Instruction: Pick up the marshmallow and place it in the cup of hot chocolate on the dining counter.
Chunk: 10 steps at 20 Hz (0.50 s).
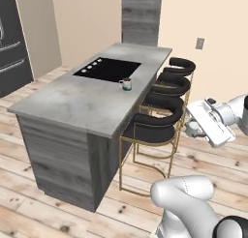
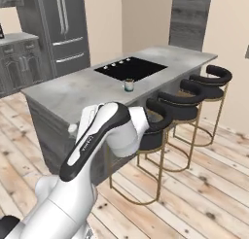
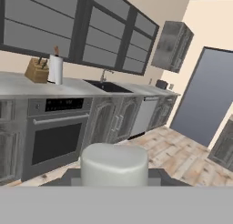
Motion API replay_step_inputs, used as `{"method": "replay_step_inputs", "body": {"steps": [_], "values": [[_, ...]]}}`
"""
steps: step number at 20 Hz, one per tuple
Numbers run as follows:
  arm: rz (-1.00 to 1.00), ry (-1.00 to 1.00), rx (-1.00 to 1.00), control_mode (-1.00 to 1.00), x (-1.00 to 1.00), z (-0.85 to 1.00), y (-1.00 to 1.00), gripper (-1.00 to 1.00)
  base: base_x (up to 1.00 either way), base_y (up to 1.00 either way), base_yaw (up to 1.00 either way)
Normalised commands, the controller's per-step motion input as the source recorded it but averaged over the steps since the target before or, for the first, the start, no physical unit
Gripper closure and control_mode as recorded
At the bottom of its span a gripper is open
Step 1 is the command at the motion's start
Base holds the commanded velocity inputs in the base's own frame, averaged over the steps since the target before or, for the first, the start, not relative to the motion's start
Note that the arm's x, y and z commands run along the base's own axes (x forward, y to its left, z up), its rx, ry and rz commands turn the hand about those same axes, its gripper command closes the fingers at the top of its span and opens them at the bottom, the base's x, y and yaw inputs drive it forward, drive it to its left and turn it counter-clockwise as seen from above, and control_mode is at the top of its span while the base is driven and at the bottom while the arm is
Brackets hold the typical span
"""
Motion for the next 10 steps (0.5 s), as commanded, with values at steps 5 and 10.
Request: {"method": "replay_step_inputs", "body": {"steps": [5, 10], "values": [[0.00, 0.00, 0.00, 1.00, 0.00, 0.00, 0.00, 1.00, 0.86, -1.00, 0.12], [0.00, 0.00, 0.00, 1.00, 0.00, 0.00, 0.00, 1.00, 1.00, -1.00, 0.31]]}}
